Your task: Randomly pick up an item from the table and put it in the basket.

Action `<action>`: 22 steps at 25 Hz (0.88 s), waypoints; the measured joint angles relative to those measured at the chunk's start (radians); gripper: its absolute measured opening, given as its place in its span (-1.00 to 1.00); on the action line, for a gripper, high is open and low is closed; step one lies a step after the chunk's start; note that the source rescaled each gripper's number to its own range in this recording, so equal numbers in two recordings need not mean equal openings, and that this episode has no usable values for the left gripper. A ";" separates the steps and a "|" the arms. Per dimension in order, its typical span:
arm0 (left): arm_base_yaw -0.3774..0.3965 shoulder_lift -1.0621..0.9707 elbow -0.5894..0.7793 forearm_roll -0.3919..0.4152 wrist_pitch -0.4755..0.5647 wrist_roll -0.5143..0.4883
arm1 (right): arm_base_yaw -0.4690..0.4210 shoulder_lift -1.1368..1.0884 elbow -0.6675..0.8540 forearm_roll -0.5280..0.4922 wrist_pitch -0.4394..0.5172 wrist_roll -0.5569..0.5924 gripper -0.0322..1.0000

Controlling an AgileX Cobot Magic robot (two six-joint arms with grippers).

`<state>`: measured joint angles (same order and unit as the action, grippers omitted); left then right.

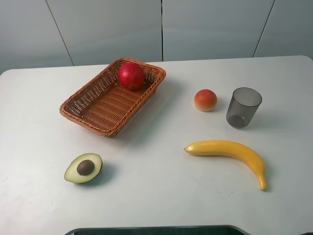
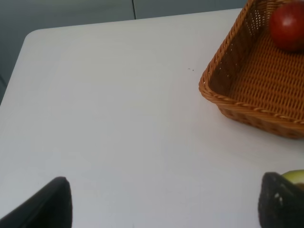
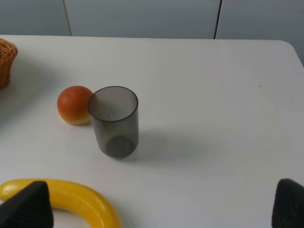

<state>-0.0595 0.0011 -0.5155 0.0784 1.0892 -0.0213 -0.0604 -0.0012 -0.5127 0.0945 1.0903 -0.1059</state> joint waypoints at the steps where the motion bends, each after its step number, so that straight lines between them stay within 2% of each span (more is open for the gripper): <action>1: 0.000 0.000 0.000 0.000 0.000 0.000 | 0.000 0.000 0.000 0.000 0.000 0.000 0.99; 18: 0.000 0.000 0.000 0.000 0.000 0.000 | 0.000 0.000 0.000 0.000 0.000 0.000 0.99; 22: 0.000 0.000 0.000 0.000 0.000 0.000 | 0.029 0.000 0.000 0.000 0.000 0.000 0.99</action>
<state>-0.0595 0.0011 -0.5155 0.0784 1.0892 -0.0213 -0.0318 -0.0012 -0.5127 0.0945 1.0903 -0.1059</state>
